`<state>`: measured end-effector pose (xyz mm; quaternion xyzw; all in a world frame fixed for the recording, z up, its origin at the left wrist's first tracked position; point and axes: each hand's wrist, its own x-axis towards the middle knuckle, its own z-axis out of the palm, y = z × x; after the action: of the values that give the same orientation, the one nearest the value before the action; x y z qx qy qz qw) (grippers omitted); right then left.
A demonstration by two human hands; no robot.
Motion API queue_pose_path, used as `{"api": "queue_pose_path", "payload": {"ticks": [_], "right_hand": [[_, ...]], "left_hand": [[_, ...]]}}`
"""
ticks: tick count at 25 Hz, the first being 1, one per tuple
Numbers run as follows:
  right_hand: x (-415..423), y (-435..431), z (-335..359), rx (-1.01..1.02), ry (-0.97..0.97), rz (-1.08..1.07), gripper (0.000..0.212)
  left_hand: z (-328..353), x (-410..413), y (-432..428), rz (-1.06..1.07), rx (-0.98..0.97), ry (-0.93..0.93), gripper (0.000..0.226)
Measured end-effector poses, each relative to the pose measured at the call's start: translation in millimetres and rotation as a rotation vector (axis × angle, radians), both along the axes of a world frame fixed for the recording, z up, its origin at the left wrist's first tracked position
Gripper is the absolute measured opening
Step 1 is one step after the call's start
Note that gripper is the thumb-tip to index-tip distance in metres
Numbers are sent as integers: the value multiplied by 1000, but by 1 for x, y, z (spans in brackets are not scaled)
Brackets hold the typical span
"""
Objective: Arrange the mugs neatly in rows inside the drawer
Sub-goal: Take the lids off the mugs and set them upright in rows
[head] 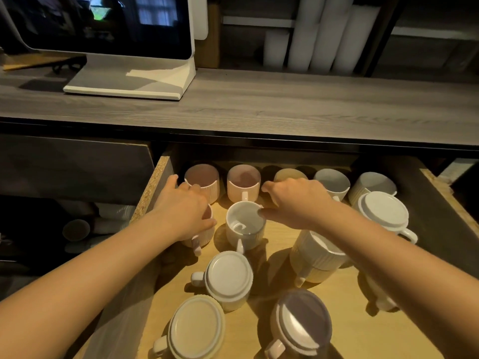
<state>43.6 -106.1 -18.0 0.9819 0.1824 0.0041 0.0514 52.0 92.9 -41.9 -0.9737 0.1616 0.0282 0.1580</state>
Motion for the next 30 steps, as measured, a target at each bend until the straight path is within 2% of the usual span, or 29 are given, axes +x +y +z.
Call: {"api": "queue_pose_path", "payload": {"ticks": [4,7,9,11,14,17,19,22,25,28,30], "right_hand": [[-20,-44,28,32,133,7,49],[-34,-70,37,78,375,-5,72],[-41,-77,34,36,458,0,85],[-44,-80,27,0,452,30,89],[-43,-83,23,33,385,47,83],[-39,-86,24,148,344,-52,76],[-37,-86,23,153,326,-131,75],[-38,-81,16,40,216,-164,75],[-42,-80,14,-45,131,-150,77],[-43,-92,18,9,319,-72,78],[-43,-97,21,41,423,1,89]], "left_hand": [[19,-8,-30,-159,-225,-38,56],[31,-16,-56,-274,-350,27,55],[33,-21,-75,-310,-393,95,56],[30,-24,-91,-335,-439,166,56],[21,-25,-103,-326,-476,294,71],[7,-28,-107,-279,-557,395,83],[-4,-31,-107,-246,-620,409,86],[-17,-36,-109,-187,-734,424,85],[-26,-38,-113,-180,-843,441,73],[-30,-36,-116,-173,-921,440,59],[-31,-33,-117,-172,-924,444,57]]}}
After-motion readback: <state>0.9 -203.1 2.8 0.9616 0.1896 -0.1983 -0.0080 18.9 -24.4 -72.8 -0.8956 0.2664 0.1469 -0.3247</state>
